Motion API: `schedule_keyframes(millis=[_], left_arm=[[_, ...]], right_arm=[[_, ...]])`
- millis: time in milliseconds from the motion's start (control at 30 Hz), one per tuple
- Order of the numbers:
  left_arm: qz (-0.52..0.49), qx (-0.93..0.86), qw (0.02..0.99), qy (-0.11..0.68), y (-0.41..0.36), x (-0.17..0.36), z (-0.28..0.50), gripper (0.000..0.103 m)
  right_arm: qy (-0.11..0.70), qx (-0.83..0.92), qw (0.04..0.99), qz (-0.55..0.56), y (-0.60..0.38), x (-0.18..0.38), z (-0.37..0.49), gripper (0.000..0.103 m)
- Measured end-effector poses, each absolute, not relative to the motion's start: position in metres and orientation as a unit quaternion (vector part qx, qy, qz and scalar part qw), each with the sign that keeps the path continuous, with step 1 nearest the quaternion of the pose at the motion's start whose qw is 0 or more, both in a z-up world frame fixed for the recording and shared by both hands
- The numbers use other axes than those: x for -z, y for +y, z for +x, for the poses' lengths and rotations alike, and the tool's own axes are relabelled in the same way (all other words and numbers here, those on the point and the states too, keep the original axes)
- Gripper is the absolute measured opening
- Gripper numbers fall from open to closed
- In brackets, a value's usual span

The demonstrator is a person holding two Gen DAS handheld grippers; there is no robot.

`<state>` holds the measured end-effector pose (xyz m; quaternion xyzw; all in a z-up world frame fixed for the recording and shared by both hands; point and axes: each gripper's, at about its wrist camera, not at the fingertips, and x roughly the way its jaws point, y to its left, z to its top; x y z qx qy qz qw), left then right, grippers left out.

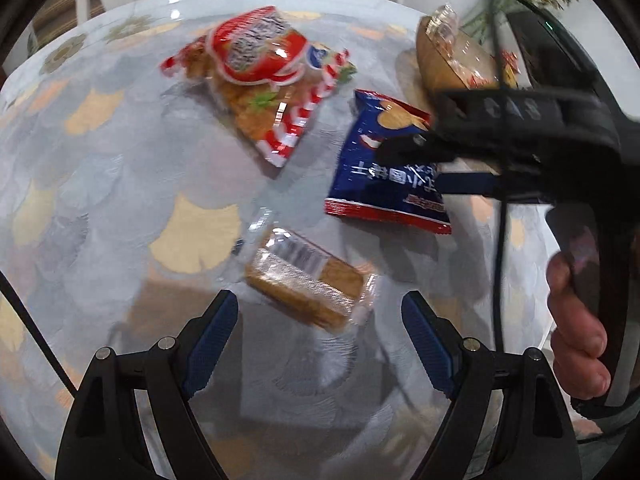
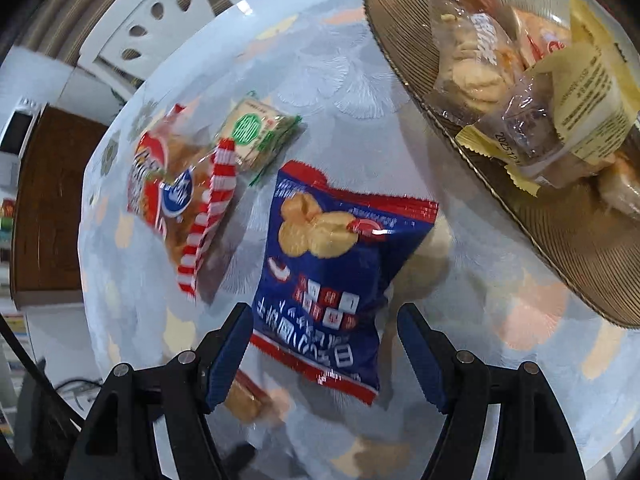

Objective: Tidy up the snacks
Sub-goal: 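Move both tools back toward the blue chip bag and brown cake pack, then grasp the blue chip bag with the right tool while the left tool grasps the brown cake pack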

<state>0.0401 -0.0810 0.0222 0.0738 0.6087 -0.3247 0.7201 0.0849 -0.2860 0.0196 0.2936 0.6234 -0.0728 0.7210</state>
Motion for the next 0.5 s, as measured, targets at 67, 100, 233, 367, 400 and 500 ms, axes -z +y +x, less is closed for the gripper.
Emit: schedule_keyframes(millis=[67,100,233,367,400,500], left_arm=[[0.078,0.327,0.719,0.608,-0.086,-0.020,0.038,0.083],[0.081,0.326,0.720,0.607,-0.088,-0.018,0.036,0.083],[0.081,0.321,0.723,0.607,-0.093,-0.015,0.034,0.083],[0.034,0.277,0.749,0.602,-0.088,-0.010,0.040,0.083],[0.006,0.260,0.754,0.604,-0.083,-0.006,0.042,0.083],[0.014,0.241,0.770,0.590,-0.086,-0.006,0.036,0.082]], right_arm=[[0.622,0.077,0.721,0.295,-0.287,-0.018,0.089,0.072],[0.622,0.078,0.721,0.296,-0.287,-0.017,0.091,0.072],[0.620,0.083,0.720,0.300,-0.290,-0.016,0.092,0.072],[0.619,0.093,0.721,0.298,-0.292,-0.011,0.092,0.072],[0.619,0.094,0.722,0.296,-0.292,-0.011,0.091,0.072],[0.617,0.093,0.731,0.275,-0.287,-0.012,0.093,0.071]])
